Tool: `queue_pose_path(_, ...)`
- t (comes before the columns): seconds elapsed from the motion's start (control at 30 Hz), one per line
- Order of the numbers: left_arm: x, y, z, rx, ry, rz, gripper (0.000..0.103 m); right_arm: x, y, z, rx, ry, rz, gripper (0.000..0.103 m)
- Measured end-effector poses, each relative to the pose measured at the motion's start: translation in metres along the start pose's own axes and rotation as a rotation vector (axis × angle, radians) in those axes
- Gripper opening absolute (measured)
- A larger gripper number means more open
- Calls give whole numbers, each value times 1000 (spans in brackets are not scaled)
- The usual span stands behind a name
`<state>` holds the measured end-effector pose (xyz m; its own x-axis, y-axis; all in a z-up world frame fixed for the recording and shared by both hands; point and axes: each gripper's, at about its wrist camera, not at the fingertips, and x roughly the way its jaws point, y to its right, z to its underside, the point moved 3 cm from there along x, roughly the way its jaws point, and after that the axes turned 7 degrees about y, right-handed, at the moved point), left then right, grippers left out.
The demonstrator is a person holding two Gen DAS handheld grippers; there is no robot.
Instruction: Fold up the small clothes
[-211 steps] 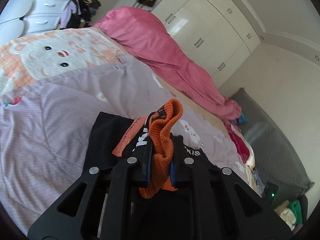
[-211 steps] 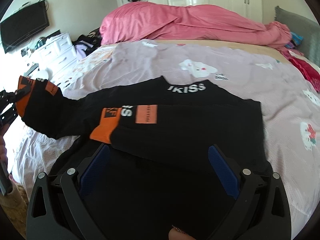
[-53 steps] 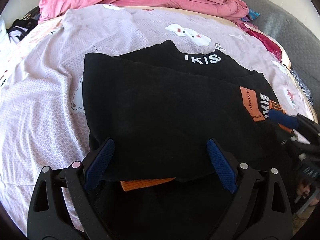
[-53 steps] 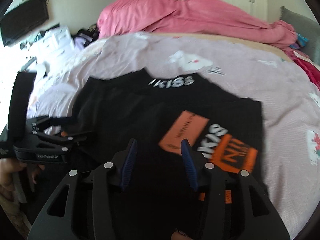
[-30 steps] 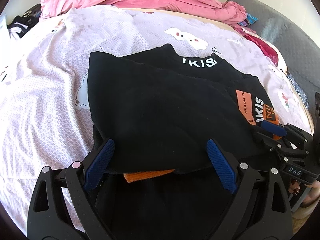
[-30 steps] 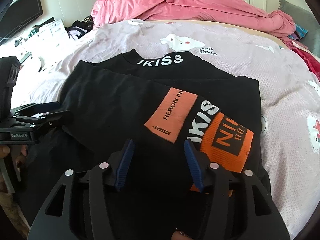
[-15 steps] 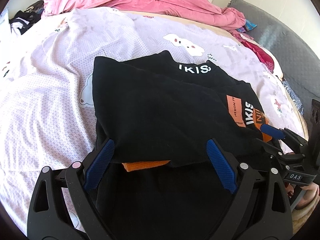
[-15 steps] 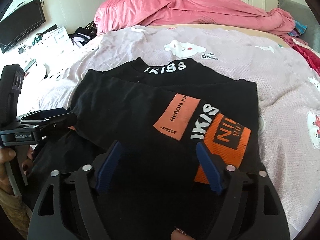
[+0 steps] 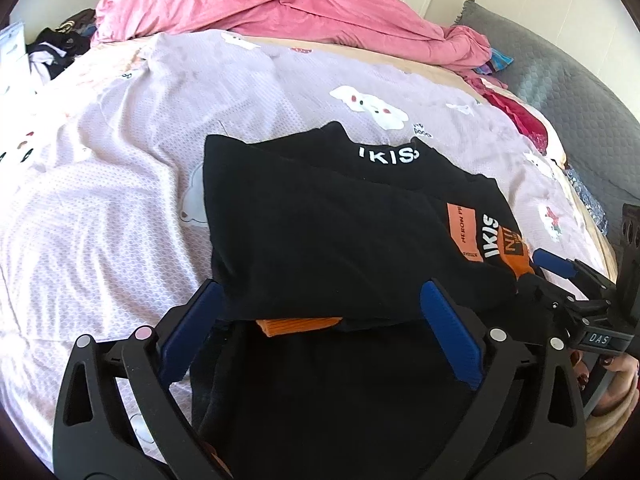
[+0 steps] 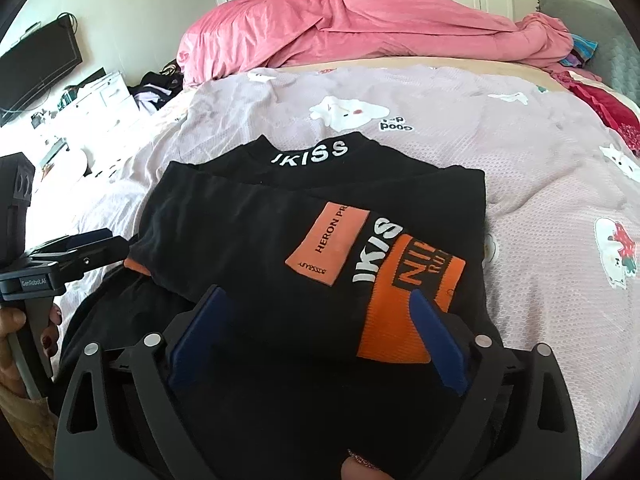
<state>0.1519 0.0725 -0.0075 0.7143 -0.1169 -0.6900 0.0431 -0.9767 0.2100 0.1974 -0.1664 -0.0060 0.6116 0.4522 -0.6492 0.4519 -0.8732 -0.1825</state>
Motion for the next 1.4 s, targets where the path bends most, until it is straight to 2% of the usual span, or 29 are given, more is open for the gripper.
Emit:
queue_pose_path(0.67,-41,-19,-6,-11,69,-64,94,-20,-9,-6,-21,45,-10,96)
queue_pose_path(1.4,-84,-50,24,-60,116,-123,94,-45,-5,15,11,58,0,96)
